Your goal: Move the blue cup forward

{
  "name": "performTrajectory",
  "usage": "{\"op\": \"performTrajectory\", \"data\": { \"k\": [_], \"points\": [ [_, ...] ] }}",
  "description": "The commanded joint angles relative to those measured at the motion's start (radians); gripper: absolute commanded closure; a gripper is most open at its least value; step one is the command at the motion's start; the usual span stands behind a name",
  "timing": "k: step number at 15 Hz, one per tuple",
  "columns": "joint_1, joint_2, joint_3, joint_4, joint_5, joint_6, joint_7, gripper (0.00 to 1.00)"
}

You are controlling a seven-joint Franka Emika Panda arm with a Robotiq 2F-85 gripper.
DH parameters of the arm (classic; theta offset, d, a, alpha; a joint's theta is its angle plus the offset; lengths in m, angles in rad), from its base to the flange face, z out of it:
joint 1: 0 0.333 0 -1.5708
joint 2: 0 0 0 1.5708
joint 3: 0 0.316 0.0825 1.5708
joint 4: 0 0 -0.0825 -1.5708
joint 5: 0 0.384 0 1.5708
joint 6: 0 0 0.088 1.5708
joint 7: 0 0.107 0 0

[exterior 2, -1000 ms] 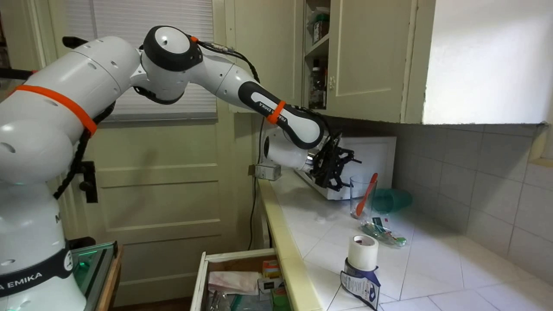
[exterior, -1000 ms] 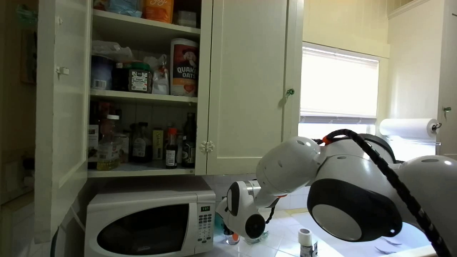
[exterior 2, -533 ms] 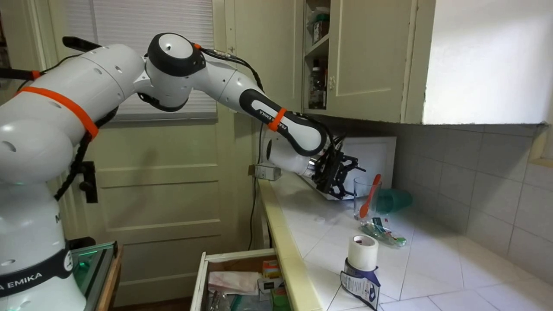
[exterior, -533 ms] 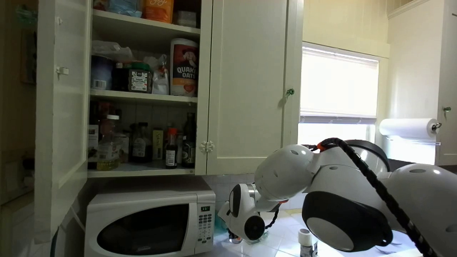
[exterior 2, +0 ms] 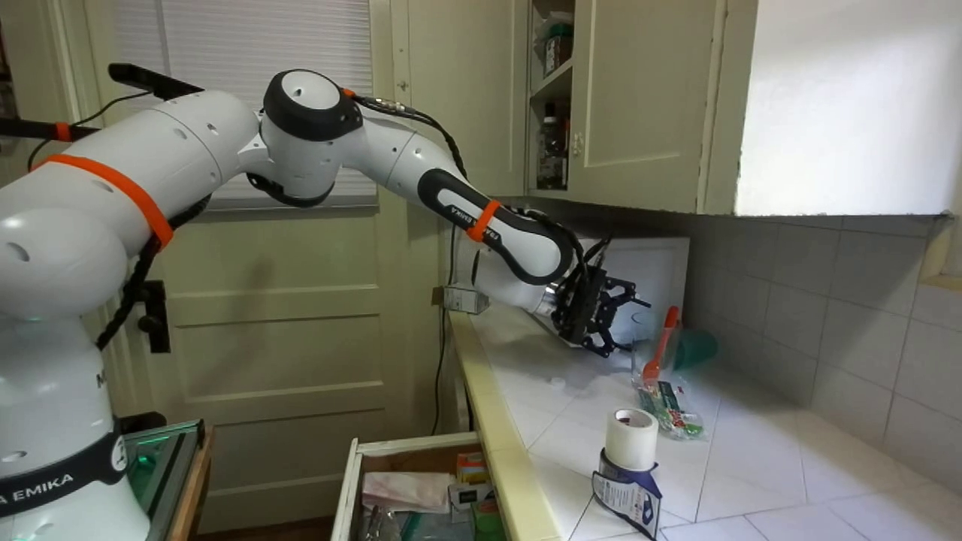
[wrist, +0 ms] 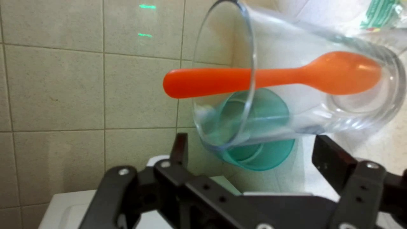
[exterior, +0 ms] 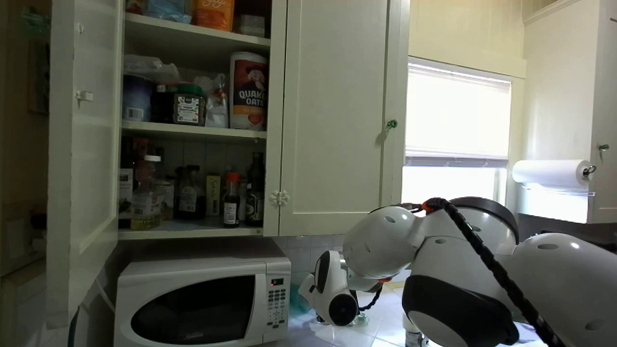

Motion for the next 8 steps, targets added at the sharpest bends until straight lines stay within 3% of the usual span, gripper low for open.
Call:
{"op": "performTrajectory", "data": {
  "k": [1,8],
  "points": [
    [0.000,-0.057,-0.047,0.032,0.055,0.043,-0.025,0.00],
    [0.000,-0.080,-0.084,0.022,-0.008,0.037,0.025,0.00]
  ]
}}
